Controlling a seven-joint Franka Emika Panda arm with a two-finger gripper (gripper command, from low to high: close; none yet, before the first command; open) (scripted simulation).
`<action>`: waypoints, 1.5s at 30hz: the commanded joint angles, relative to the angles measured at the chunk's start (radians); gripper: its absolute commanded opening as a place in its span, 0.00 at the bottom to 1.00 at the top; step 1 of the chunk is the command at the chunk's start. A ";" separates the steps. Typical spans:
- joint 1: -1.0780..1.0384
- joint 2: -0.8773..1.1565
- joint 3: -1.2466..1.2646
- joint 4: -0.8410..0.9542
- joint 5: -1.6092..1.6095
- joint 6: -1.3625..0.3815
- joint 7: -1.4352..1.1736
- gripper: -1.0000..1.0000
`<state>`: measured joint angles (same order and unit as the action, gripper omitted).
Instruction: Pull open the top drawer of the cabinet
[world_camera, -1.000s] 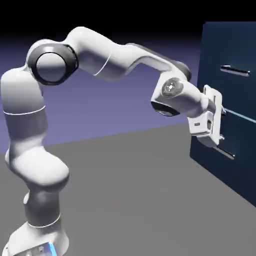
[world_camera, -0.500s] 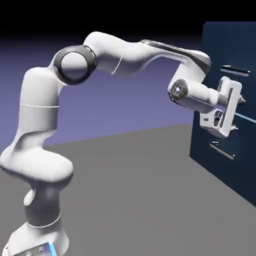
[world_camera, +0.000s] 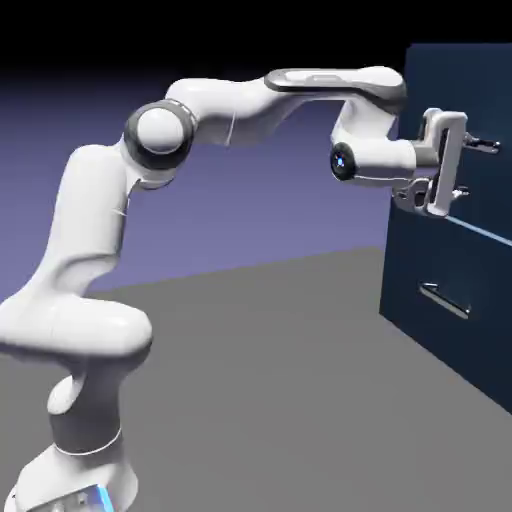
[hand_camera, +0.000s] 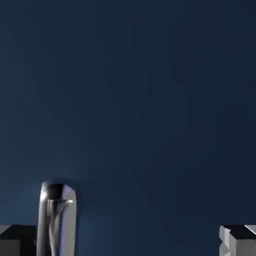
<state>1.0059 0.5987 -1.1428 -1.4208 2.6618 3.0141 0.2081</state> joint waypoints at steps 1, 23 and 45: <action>0.016 0.019 -0.019 0.023 0.044 0.000 -0.009 0.50; 0.073 0.049 -0.086 0.008 0.056 -0.017 0.033 0.00; 0.870 0.006 -0.762 -0.558 0.152 -0.121 -0.106 0.00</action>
<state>1.8763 0.6049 -1.9045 -1.9784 2.8135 2.8925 0.1026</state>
